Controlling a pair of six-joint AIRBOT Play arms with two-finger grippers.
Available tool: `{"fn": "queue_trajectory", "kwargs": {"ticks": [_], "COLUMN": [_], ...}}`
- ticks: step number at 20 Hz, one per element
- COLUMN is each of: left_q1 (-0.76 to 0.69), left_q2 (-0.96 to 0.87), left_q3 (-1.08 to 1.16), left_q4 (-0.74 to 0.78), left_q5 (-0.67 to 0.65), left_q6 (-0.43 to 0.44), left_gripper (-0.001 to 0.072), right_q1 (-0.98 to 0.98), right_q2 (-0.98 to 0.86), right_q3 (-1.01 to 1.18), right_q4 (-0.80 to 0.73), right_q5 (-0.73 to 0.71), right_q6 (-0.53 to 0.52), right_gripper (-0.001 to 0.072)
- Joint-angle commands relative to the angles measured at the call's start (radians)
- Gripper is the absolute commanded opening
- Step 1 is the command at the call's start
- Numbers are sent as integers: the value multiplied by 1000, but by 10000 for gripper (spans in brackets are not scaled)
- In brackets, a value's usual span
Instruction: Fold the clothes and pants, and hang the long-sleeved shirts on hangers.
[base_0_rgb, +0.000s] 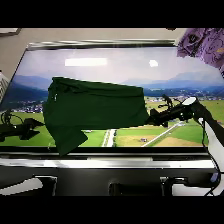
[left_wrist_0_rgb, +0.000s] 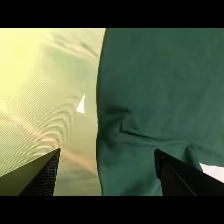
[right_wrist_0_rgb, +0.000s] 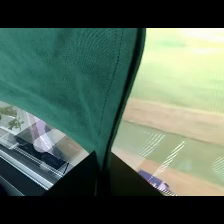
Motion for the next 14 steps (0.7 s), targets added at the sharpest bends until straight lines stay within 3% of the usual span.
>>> {"fn": "queue_trajectory", "kwargs": {"ticks": [1,11,12,14], "left_q1": [-45,-159,-162,-162], "left_q2": [1,-85,-86,-86], "left_q3": [-11,-11,-11,-7], "left_q4": [-19,-67,-79,-85], "left_q5": [55,103,112,116], "left_q6": [21,10,10,13], "left_gripper": [663,655,607,358], "right_q1": [1,1,1,1], "right_q2": [8,46,46,46], "right_q3": [0,0,0,0], "right_q4": [0,-4,-3,-3], "right_q5": [9,0,4,16], "right_q6": [6,6,6,6], "right_gripper": [27,27,27,27]}}
